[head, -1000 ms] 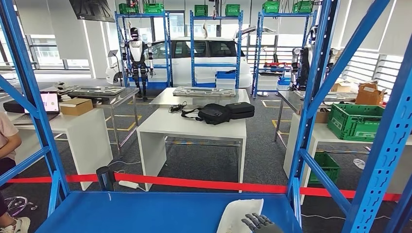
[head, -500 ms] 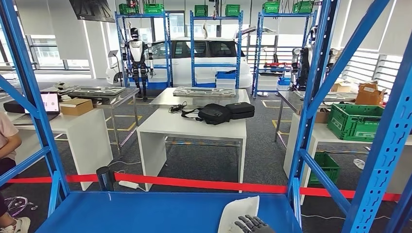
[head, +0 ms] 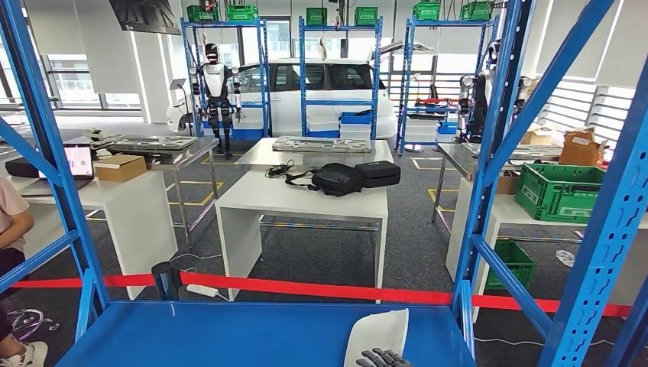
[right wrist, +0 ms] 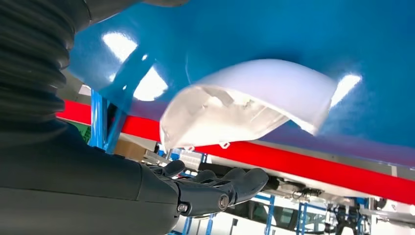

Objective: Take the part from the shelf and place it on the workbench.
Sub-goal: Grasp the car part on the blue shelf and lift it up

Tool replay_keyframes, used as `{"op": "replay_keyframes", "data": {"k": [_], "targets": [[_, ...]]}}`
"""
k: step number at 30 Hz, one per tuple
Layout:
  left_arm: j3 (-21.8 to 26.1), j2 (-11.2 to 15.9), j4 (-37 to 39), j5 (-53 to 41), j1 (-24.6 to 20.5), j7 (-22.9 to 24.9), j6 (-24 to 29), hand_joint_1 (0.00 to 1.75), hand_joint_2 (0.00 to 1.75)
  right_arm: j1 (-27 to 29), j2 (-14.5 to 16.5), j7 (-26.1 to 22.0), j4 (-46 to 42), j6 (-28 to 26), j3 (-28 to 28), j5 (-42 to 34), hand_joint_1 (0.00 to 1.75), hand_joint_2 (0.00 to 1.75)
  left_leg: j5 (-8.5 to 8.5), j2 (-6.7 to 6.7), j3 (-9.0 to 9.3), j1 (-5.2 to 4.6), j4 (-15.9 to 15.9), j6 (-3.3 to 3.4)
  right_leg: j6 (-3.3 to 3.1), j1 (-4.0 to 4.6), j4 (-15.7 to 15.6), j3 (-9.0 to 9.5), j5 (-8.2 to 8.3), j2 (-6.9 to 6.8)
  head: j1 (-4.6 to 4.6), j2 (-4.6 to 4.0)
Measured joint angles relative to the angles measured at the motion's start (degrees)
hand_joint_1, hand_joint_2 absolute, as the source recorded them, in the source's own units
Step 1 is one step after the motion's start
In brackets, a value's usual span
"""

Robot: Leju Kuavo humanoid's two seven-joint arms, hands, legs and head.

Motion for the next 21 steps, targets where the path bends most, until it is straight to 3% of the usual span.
{"op": "replay_keyframes", "data": {"k": [19, 21], "targets": [[0.1, -0.2, 0.0, 0.0, 0.0, 0.0, 0.1, 0.00, 0.00, 0.3, 0.1, 0.3, 1.1, 4.0, 0.3, -1.6, 0.00, 1.75, 0.00, 0.01, 0.00, 0.00, 0.0, 0.00, 0.00, 0.01, 0.0, -0.02, 0.00, 0.00, 0.00, 0.00], [0.1, -0.2, 0.0, -0.1, 0.0, -0.1, 0.4, 0.00, 0.00, 0.3, 0.1, 0.5, 1.1, 4.3, 0.3, -1.6, 0.07, 1.75, 0.00, 0.01, 0.01, 0.00, 0.0, 0.00, 0.00, 0.01, 0.0, -0.02, 0.00, 0.01, 0.00, 0.00]]}}
